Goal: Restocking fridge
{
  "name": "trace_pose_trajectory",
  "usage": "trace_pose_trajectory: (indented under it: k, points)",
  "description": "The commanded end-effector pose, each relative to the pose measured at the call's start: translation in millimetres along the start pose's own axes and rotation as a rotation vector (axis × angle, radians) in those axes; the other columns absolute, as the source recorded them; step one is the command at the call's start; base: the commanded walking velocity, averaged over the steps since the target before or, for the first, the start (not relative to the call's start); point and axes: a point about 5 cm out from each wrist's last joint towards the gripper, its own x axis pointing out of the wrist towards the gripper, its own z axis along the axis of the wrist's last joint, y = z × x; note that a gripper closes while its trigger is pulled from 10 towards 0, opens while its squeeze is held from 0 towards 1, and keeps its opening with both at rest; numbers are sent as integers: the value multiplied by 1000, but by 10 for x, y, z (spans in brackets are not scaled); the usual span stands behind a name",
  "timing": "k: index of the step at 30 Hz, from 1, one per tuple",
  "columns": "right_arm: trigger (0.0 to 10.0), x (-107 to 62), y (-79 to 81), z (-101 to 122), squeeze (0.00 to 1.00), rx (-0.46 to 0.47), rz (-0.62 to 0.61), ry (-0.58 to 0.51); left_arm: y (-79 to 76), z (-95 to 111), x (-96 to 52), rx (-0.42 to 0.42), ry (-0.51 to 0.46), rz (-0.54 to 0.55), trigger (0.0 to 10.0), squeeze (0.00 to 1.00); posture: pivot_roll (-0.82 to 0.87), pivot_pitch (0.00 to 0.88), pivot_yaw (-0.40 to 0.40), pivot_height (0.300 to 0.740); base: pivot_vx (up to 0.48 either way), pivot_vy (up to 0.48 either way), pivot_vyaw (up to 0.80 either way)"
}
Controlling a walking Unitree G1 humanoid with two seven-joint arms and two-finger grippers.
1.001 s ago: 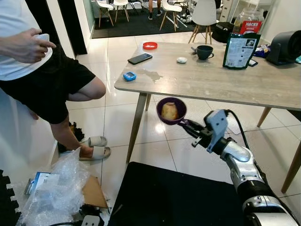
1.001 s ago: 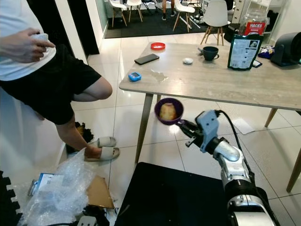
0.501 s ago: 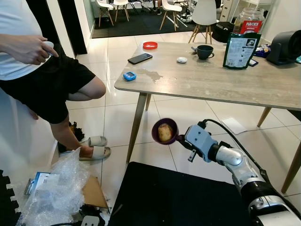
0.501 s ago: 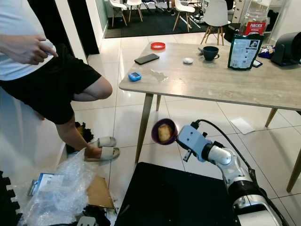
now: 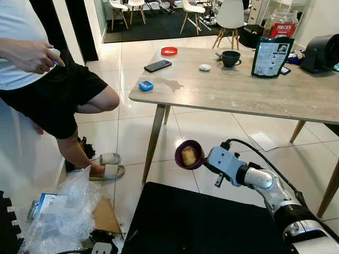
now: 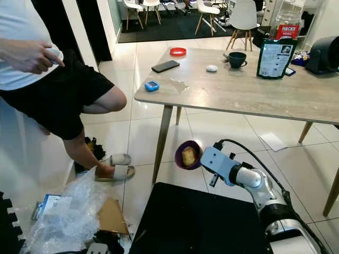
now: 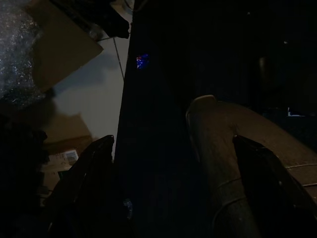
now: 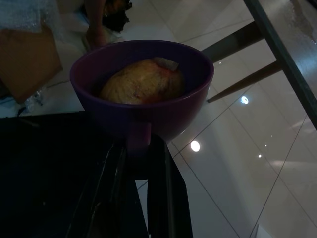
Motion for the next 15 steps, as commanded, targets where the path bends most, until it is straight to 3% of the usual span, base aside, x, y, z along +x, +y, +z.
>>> trace_pose_trajectory:
  k: [1,13,15]
  points:
    - [10000,7,-13,2,0,-9,-6,7,-49,-177,-20,5,80,-10,10000,0,33,0,15,739,0,0,0]
    - [10000,7,-4,-65,0,41,-29,42,-49,-185,-22,2,83,-9,10000,0,32,0,14,739,0,0,0]
    - [10000,12,-36,-111,0,75,-84,99,-42,-187,-24,2,83,-8,10000,0,32,0,14,739,0,0,0]
